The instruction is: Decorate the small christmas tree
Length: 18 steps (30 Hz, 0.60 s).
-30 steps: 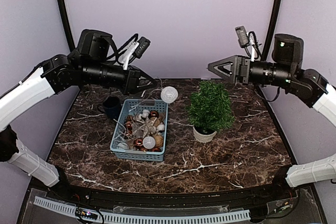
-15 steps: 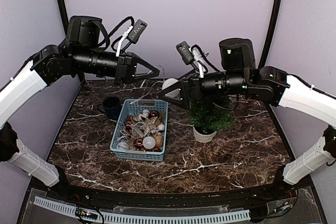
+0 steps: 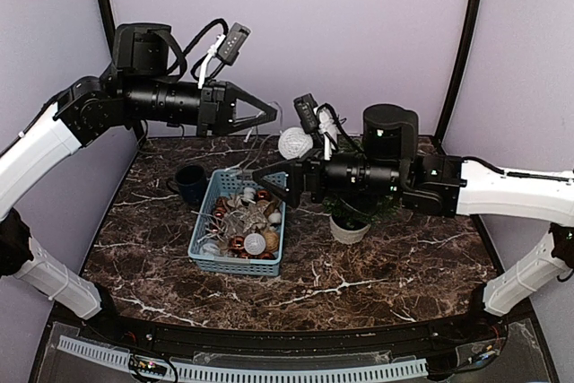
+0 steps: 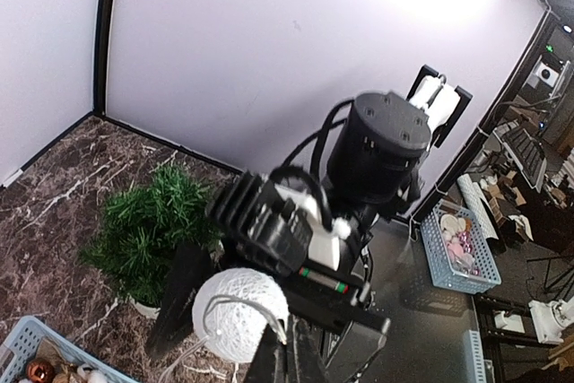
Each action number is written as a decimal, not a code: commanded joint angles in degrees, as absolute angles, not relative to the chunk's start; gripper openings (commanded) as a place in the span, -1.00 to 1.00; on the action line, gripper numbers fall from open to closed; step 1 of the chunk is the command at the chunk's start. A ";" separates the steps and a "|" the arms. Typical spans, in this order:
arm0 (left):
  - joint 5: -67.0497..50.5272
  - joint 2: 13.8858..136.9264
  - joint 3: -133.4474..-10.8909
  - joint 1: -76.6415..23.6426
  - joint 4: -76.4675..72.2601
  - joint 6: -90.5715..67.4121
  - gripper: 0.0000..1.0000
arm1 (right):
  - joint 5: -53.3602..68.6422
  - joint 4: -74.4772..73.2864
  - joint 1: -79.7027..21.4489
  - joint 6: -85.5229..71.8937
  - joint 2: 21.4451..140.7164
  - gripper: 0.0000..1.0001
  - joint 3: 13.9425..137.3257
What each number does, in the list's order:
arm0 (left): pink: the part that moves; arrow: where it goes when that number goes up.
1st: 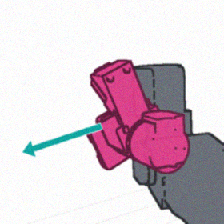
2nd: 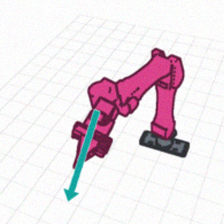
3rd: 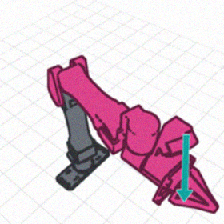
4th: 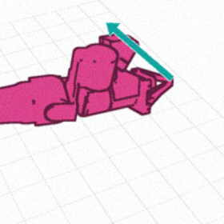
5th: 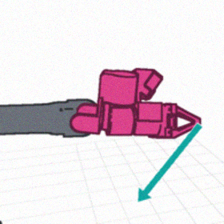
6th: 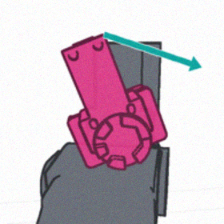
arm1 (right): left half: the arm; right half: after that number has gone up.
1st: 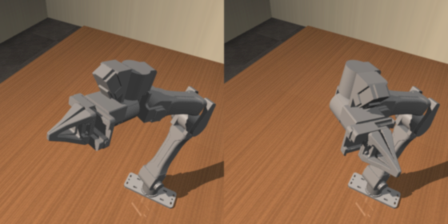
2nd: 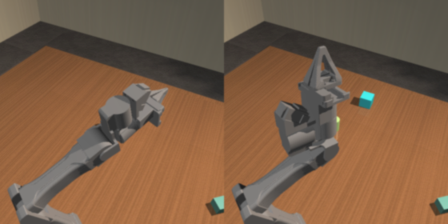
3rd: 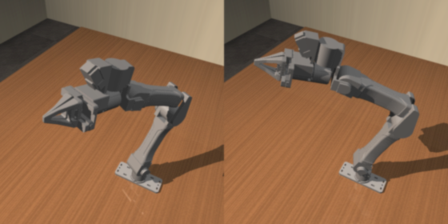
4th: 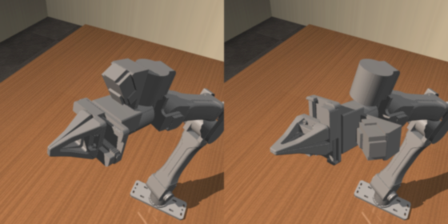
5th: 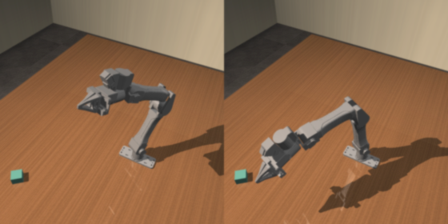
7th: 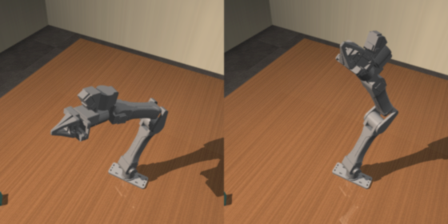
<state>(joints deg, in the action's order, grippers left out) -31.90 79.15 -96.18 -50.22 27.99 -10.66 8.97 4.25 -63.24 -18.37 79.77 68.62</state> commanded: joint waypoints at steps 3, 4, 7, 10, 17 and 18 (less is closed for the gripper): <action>-29.78 77.52 -95.08 -50.40 20.05 -15.22 -1.00 | 0.43 23.58 -66.99 -22.54 78.06 0.97 62.05; -29.48 77.48 -94.96 -50.42 19.01 -15.69 -1.00 | -1.77 26.16 -67.44 -23.03 77.87 0.97 60.42; -29.11 77.25 -94.25 -50.37 16.87 -17.39 -1.00 | -4.07 33.46 -68.21 -25.14 77.93 0.97 56.62; -28.84 77.13 -94.21 -50.36 15.34 -17.69 -1.00 | -5.48 34.97 -68.92 -25.58 80.11 0.97 56.53; -29.22 76.89 -94.39 -50.41 12.24 -18.98 -1.00 | -9.37 38.81 -69.78 -25.98 83.85 0.96 56.49; -29.29 76.85 -94.39 -50.37 12.03 -19.05 -1.00 | -9.48 39.59 -69.79 -26.03 84.24 0.95 56.62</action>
<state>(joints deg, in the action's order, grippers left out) -28.88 79.05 -94.61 -50.22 16.32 -17.85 -6.33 32.40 -69.14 -25.02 82.83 56.77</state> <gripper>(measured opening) 0.010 0.982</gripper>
